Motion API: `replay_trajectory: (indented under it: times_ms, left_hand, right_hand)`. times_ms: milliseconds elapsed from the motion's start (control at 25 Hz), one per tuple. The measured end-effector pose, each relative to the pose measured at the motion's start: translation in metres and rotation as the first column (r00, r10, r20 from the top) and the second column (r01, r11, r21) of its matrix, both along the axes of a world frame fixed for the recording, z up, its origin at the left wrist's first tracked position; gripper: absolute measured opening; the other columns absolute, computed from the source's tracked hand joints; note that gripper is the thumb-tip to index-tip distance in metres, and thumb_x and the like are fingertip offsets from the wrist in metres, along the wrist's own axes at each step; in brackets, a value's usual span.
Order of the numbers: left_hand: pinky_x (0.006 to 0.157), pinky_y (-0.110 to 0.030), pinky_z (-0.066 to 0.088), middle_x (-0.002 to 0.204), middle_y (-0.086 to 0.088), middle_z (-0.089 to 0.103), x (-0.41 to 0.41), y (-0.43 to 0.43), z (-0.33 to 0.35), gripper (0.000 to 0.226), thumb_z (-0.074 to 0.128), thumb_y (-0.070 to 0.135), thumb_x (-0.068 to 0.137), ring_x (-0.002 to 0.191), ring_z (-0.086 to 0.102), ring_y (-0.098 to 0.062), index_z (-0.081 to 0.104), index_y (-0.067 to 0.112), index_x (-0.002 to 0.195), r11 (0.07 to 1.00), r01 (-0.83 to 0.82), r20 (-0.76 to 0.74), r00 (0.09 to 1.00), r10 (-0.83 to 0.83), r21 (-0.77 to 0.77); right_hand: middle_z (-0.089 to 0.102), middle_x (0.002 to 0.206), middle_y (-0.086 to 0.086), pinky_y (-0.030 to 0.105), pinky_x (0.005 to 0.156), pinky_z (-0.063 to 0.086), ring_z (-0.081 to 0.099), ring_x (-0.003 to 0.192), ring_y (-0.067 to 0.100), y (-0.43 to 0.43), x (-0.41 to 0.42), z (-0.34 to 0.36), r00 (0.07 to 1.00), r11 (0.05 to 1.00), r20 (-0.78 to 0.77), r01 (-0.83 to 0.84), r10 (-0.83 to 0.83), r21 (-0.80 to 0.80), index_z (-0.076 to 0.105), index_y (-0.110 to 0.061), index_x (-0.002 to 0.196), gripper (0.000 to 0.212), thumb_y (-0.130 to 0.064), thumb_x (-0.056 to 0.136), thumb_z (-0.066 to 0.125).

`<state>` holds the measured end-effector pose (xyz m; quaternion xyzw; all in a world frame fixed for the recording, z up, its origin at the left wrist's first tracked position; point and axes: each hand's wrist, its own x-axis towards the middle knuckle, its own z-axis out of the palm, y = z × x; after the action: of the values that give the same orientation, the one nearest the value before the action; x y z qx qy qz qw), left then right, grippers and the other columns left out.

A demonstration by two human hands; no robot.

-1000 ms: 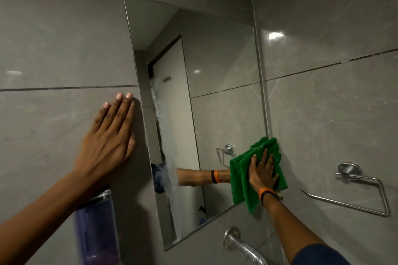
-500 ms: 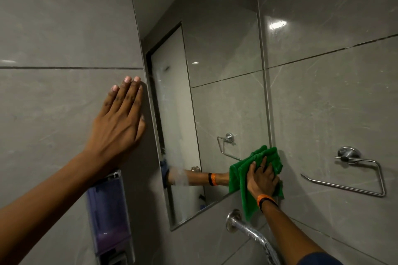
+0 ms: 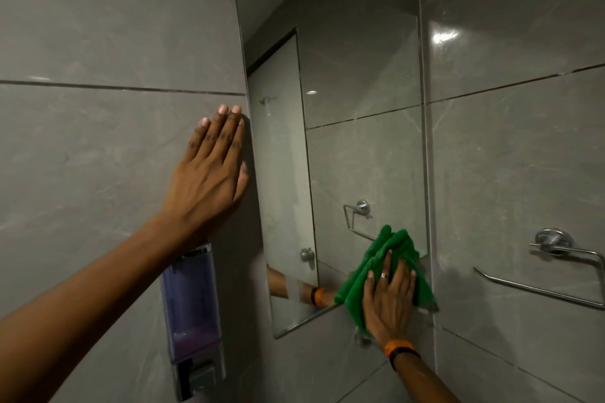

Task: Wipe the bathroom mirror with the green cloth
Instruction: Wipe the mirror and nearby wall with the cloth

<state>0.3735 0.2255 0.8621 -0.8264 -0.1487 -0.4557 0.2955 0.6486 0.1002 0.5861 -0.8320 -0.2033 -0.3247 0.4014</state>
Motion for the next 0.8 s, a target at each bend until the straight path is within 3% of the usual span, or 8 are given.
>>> replay_trajectory:
  times_ms: [200, 280, 600, 800]
  left_hand:
    - [0.125, -0.043, -0.002, 0.165, -0.015, -0.007, 0.001, -0.001, 0.001, 0.068, 0.014, 0.039, 0.097, 0.152, -0.012, -0.025, -0.001, 0.005, 0.154, 1.000, -0.014, -0.011, 1.000, 0.014, -0.002]
    - [0.125, -0.041, -0.004, 0.165, -0.016, -0.006, 0.000, 0.000, 0.001, 0.068, 0.017, 0.038, 0.098, 0.152, -0.012, -0.025, -0.001, 0.004, 0.154, 1.000, -0.018, -0.005, 1.000, 0.018, -0.002]
    - [0.126, -0.043, 0.000, 0.165, -0.016, -0.004, -0.001, 0.001, 0.001, 0.068, 0.019, 0.037, 0.098, 0.152, -0.010, -0.025, 0.000, 0.005, 0.155, 0.999, -0.030, -0.002, 1.000, 0.030, 0.010]
    - [0.126, -0.043, 0.001, 0.165, -0.016, -0.003, -0.002, 0.000, 0.001, 0.068, 0.019, 0.036, 0.097, 0.152, -0.009, -0.025, 0.001, 0.005, 0.155, 1.000, -0.031, -0.013, 0.999, 0.031, 0.006]
  right_hand:
    - [0.026, 0.160, 0.024, 0.057, 0.123, 0.022, 0.024, 0.150, 0.040, 0.026, -0.048, -0.002, 0.942, 0.984, 0.285, -0.174, 0.175, -0.028, 0.027, -0.008, 0.155, 0.065, -0.044, 0.100, 0.023]
    - [0.022, 0.163, 0.022, 0.056, 0.123, 0.022, 0.019, 0.153, 0.039, 0.043, -0.078, 0.001, 0.913, 0.968, 0.332, -0.251, 0.238, -0.003, 0.025, -0.010, 0.155, 0.066, -0.045, 0.099, 0.025]
    - [0.015, 0.166, 0.019, 0.060, 0.122, 0.020, 0.012, 0.154, 0.038, 0.071, -0.136, 0.016, 0.907, 0.935, 0.309, -0.335, 0.286, 0.119, 0.018, -0.012, 0.158, 0.069, -0.047, 0.100, 0.024]
    - [0.011, 0.167, 0.017, 0.057, 0.124, 0.017, 0.012, 0.155, 0.036, 0.080, -0.154, 0.031, 0.919, 0.913, 0.273, -0.347, 0.286, 0.212, 0.023, -0.007, 0.157, 0.069, -0.047, 0.100, 0.028]
